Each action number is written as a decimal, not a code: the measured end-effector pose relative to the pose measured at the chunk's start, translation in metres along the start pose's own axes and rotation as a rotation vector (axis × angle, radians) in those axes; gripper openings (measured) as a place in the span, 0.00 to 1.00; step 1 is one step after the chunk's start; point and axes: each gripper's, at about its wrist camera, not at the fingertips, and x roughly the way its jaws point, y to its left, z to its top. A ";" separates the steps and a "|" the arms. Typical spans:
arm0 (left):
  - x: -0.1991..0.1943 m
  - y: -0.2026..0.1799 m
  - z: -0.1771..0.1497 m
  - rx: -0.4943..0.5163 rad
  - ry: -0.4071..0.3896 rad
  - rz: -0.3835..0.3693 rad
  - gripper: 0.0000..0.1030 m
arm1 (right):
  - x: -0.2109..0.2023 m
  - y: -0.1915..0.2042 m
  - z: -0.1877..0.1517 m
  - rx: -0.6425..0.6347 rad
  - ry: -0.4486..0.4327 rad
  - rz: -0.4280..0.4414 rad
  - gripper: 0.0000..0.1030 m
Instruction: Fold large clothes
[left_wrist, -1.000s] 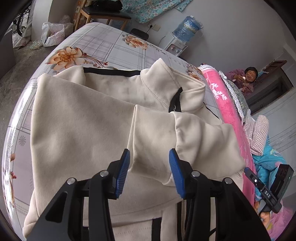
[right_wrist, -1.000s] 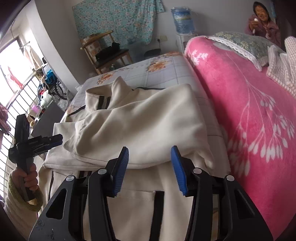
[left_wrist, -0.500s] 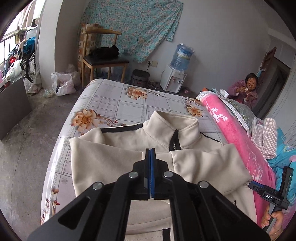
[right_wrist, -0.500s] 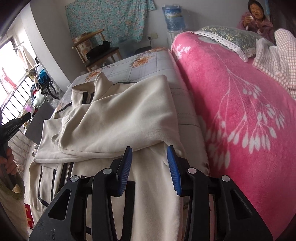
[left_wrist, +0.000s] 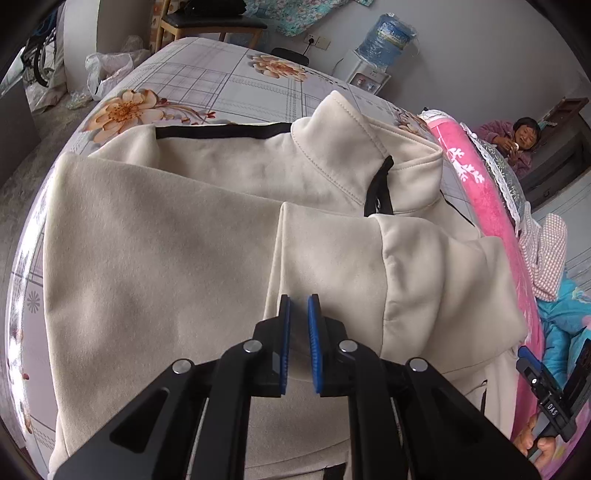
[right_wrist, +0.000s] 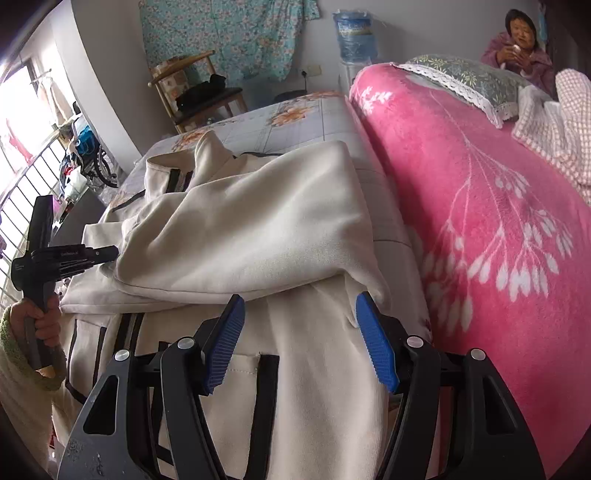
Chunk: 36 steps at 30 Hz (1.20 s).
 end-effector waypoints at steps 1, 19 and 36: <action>0.000 -0.003 -0.002 0.023 -0.006 -0.001 0.00 | 0.001 -0.001 0.000 0.001 0.002 -0.002 0.58; -0.028 0.026 -0.006 -0.084 0.030 -0.117 0.15 | -0.004 0.004 -0.002 0.006 0.009 0.041 0.66; -0.016 0.045 -0.015 -0.245 0.085 -0.192 0.43 | -0.010 0.019 -0.003 -0.042 -0.019 0.032 0.70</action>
